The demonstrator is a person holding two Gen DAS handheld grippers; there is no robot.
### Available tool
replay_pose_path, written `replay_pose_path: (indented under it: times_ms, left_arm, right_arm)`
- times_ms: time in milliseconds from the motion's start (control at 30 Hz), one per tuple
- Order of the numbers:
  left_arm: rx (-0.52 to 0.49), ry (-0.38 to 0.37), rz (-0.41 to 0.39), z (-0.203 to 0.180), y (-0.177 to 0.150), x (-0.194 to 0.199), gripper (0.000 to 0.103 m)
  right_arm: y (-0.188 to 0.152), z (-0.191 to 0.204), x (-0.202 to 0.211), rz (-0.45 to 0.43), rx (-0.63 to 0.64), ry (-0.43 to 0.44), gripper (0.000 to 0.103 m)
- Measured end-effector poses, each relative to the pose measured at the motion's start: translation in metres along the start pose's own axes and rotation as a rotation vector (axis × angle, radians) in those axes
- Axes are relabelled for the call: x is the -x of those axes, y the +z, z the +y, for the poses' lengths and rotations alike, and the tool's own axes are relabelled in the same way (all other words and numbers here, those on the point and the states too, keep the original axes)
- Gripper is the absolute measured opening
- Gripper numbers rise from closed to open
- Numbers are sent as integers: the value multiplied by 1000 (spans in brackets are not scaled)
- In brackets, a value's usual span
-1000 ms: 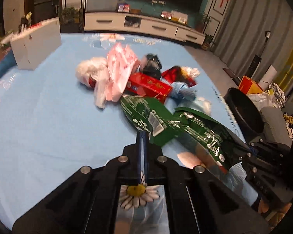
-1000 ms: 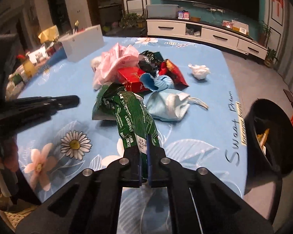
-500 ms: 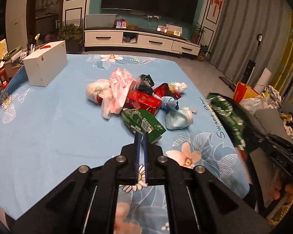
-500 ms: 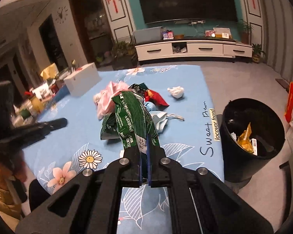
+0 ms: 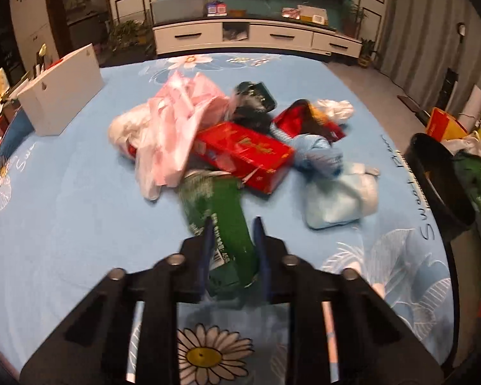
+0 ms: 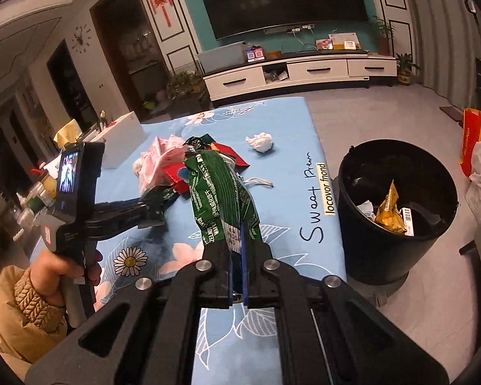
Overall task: Collect trash
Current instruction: 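Grasp the green box with the left tool, then carry both green packets over the black bin and open both tools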
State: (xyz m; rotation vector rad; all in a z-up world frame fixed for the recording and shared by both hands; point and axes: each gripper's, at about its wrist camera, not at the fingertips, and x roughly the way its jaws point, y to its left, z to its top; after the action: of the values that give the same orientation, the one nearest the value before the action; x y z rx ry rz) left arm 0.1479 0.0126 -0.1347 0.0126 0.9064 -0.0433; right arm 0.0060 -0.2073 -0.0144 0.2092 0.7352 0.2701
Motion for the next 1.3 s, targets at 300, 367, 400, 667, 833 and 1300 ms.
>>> replay_pose_path:
  times_ms: [300, 367, 400, 667, 833, 1300]
  left_arm:
    - [23, -159, -36, 29, -27, 64, 12]
    - [14, -176, -62, 30, -34, 85, 12]
    - [9, -185, -73, 30, -35, 93, 12]
    - [-72, -276, -137, -16, -11, 116, 13]
    - [-165, -353, -151, -72, 11, 109, 13]
    - [-367, -540, -21, -247, 59, 21, 14]
  right_arm:
    - [0, -18, 7, -32, -50, 5, 5]
    - [0, -24, 8, -38, -68, 11, 5]
    - [0, -28, 8, -42, -82, 11, 5]
    - [-1, -63, 20, -96, -172, -26, 5]
    - [-2, -101, 29, -129, -270, -94, 5]
    - [16, -202, 11, -145, -528, -266, 5]
